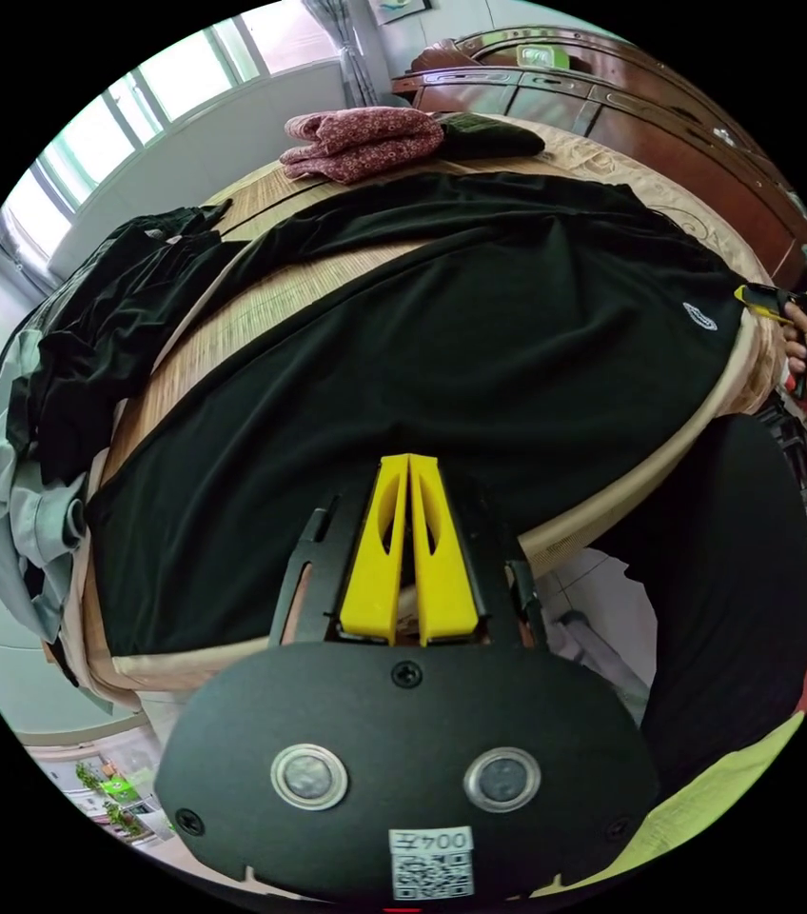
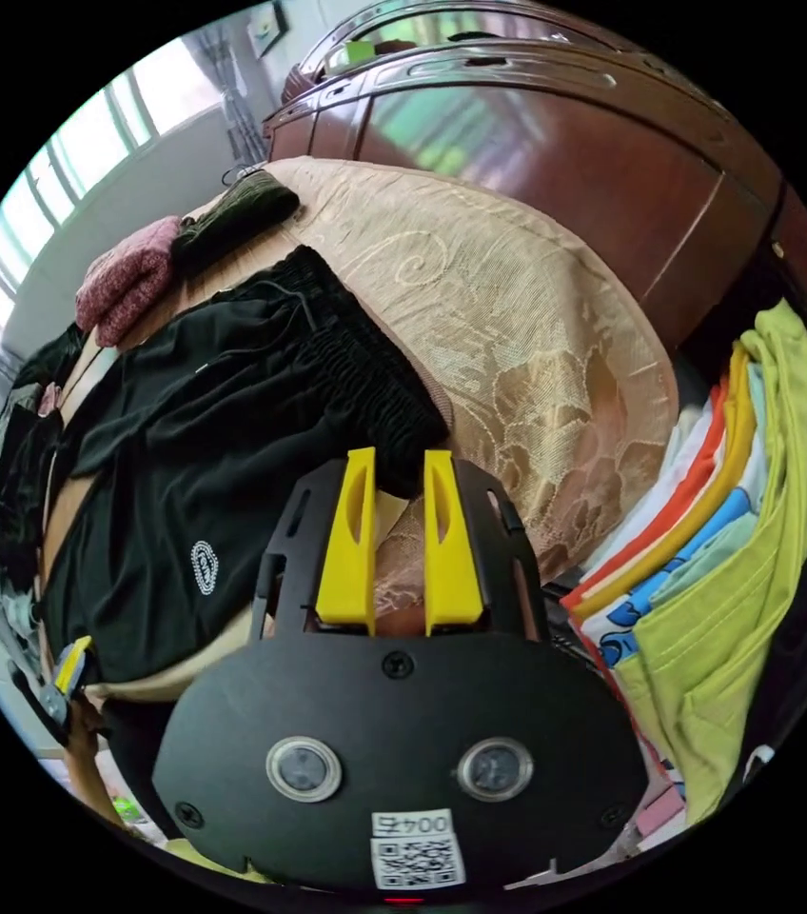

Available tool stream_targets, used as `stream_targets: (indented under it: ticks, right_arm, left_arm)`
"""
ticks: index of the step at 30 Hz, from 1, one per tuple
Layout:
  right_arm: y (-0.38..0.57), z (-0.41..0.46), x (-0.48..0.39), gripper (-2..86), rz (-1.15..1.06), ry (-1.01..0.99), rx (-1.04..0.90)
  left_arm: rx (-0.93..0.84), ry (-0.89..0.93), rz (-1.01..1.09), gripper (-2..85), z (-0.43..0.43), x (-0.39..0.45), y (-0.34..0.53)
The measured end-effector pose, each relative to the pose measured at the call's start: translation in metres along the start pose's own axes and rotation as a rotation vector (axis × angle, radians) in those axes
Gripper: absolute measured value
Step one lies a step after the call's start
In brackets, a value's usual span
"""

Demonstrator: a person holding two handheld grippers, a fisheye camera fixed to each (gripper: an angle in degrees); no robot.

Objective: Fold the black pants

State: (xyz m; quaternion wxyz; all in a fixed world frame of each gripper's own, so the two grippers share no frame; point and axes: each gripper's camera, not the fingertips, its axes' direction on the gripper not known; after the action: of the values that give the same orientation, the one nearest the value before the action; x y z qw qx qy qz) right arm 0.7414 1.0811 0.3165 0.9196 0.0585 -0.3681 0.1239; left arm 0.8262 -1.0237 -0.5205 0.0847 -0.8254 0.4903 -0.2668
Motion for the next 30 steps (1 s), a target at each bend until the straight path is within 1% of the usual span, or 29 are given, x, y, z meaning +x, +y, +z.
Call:
stream_targets:
  ticks: [7, 10, 13, 14, 15, 17, 18, 19, 20, 21, 22, 23, 25, 27, 30]
  right_arm:
    - [-0.025, 0.009, 0.008, 6.6, -0.106, 0.126, 0.017]
    - [-0.039, 0.01, 0.015, 8.4, -0.125, 0.184, 0.015]
    - [-0.05, 0.008, 0.025, 10.8, -0.119, 0.188, -0.027]
    - [-0.05, 0.004, 0.026, 10.8, -0.114, 0.189, -0.017]
    - [-0.047, -0.009, 0.026, 10.3, -0.109, 0.179, 0.022]
    - [-0.034, -0.03, 0.021, 8.9, -0.09, 0.15, 0.103]
    - [-0.023, -0.041, 0.012, 8.5, -0.103, 0.09, 0.138]
    - [-0.009, -0.048, -0.001, 8.1, -0.134, -0.005, 0.151]
    - [-0.002, -0.049, -0.008, 8.0, -0.15, -0.056, 0.147]
    - [0.011, -0.049, -0.023, 8.0, -0.182, -0.151, 0.124]
    - [0.024, -0.044, -0.041, 8.1, -0.215, -0.228, 0.085]
    - [0.03, -0.04, -0.049, 8.1, -0.227, -0.259, 0.06]
    - [0.051, -0.021, -0.078, 8.1, -0.254, -0.385, -0.041]
    - [0.063, -0.008, -0.093, 8.2, -0.264, -0.446, -0.095]
    - [0.077, 0.0, -0.103, 8.7, -0.289, -0.503, -0.107]
  left_arm:
    - [0.045, 0.096, -0.103, 0.2, -0.024, -0.002, -0.003]
    - [0.051, 0.15, -0.102, 0.1, -0.034, 0.009, -0.012]
    - [0.036, 0.226, -0.077, 0.1, -0.046, 0.012, -0.02]
    - [0.058, 0.279, -0.088, 0.1, -0.056, 0.007, -0.019]
    - [0.077, 0.299, -0.105, 0.1, -0.062, 0.003, -0.018]
    - [0.175, 0.317, -0.177, 0.1, -0.087, -0.017, -0.006]
    - [0.196, 0.303, -0.192, 0.1, -0.092, -0.022, -0.001]
    - [0.223, 0.252, -0.217, 0.1, -0.1, -0.034, 0.009]
    - [0.226, 0.178, -0.241, 0.1, -0.103, -0.045, 0.018]
    - [0.219, 0.143, -0.254, 0.1, -0.103, -0.051, 0.023]
    - [0.184, 0.08, -0.284, 0.2, -0.1, -0.063, 0.031]
    - [0.137, 0.052, -0.312, 0.2, -0.094, -0.074, 0.037]
    - [0.072, 0.051, -0.327, 0.3, -0.087, -0.086, 0.043]
    - [0.077, 0.045, -0.323, 0.5, -0.094, -0.091, 0.044]
    - [0.169, -0.062, -0.255, 1.1, -0.121, -0.097, 0.032]
